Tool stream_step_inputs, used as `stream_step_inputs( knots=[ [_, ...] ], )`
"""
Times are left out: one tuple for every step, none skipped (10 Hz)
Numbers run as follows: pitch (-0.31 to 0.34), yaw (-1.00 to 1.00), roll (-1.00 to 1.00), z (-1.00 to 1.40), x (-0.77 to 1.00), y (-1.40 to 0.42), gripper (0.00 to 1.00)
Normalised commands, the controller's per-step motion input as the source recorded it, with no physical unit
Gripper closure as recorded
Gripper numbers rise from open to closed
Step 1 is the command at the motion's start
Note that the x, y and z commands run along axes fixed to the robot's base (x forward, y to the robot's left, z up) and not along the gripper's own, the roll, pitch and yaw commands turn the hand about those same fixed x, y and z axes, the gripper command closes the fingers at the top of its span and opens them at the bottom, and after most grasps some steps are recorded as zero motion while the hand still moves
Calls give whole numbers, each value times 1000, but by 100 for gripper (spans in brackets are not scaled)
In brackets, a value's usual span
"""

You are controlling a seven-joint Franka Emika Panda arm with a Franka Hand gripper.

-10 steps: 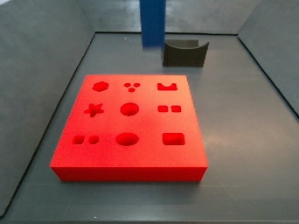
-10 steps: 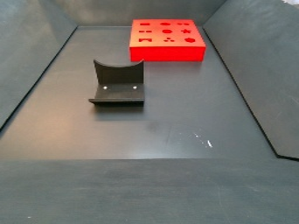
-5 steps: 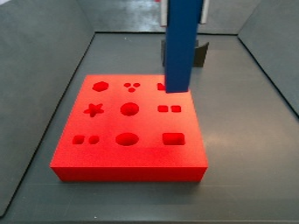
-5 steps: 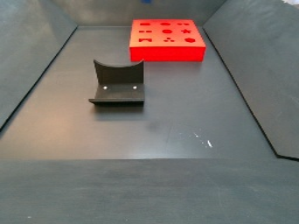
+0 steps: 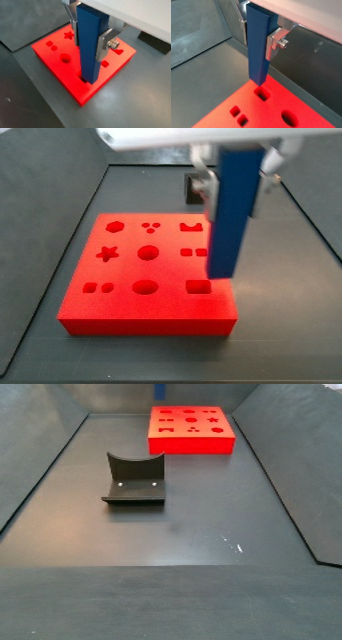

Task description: Insert the rectangle object.

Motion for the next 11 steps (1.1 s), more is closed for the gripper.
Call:
stream_step_inputs(
  knots=[
    [0, 0, 107, -471, -74, -14, 100],
    [-3, 51, 31, -469, -431, 69, 100],
    [-43, 166, 0, -223, -334, 37, 100],
    [0, 0, 0, -31, 0, 0, 100],
    [0, 0, 0, -134, 89, 0, 100],
    [0, 0, 0, -166, 40, 0, 100],
    [0, 0, 0, -160, 34, 0, 100],
    [0, 0, 0, -137, 0, 0, 100],
    [0, 0, 0, -217, 0, 0, 100],
    [0, -20, 14, -311, 0, 0, 100],
    [0, -66, 6, -363, 0, -37, 100]
  ],
)
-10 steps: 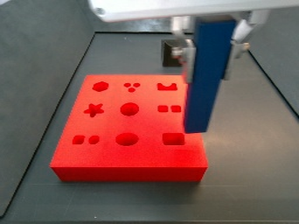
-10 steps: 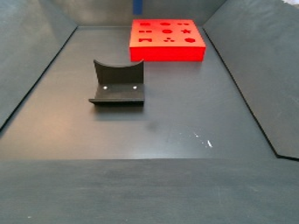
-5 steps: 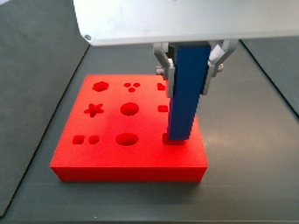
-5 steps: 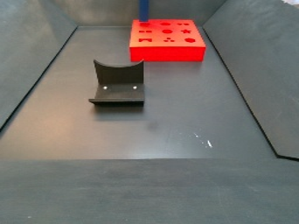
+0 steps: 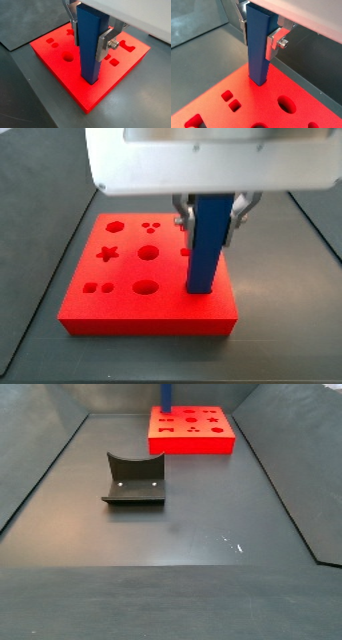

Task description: Insert the rectangle object.

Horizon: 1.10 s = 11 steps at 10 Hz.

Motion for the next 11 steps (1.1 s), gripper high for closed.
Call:
stream_step_inputs(
  knots=[
    [0, -114, 0, -369, 0, -63, 100],
    [-6, -100, 0, -469, 0, 0, 100],
    [-39, -91, 0, -700, 0, 0, 100],
    [-130, 0, 64, -903, 0, 94, 100],
    [-156, 0, 60, -866, 0, 200, 100],
    [-123, 0, 114, -800, -57, 249, 100],
    [-116, 0, 91, -740, -54, 286, 100],
    [-51, 0, 14, -417, 46, 223, 100],
    [-11, 0, 0, -306, 9, 486, 100],
    [0, 0, 0, -163, 0, 589, 100],
    [0, 0, 0, -114, 0, 366, 100]
  ],
)
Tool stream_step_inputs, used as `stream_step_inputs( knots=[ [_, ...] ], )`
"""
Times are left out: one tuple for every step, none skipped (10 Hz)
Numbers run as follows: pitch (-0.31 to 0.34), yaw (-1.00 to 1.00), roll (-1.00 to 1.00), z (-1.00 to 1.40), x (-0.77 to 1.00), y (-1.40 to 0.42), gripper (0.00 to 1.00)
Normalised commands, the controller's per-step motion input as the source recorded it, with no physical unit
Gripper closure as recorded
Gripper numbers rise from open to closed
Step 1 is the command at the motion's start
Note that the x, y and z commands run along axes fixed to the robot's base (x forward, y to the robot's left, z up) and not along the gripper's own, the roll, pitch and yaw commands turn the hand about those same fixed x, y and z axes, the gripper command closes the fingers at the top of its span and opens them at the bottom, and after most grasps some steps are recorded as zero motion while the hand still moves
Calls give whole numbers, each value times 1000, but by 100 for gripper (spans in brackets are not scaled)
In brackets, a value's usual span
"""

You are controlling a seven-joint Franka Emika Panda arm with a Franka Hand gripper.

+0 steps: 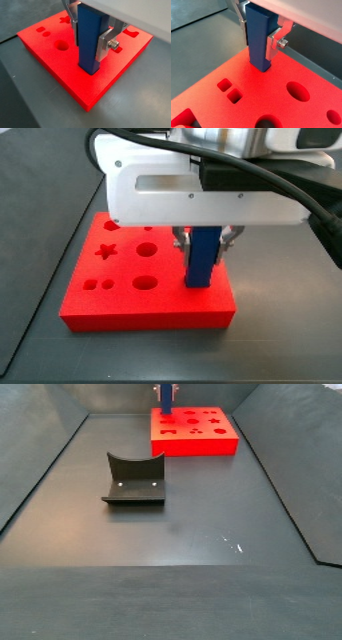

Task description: Insert the rectangle object.

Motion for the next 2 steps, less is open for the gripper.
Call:
stream_step_inputs(
  knots=[
    [0, 0, 9, 0, 0, 0, 100],
    [0, 0, 19, -23, 0, 0, 100]
  ],
)
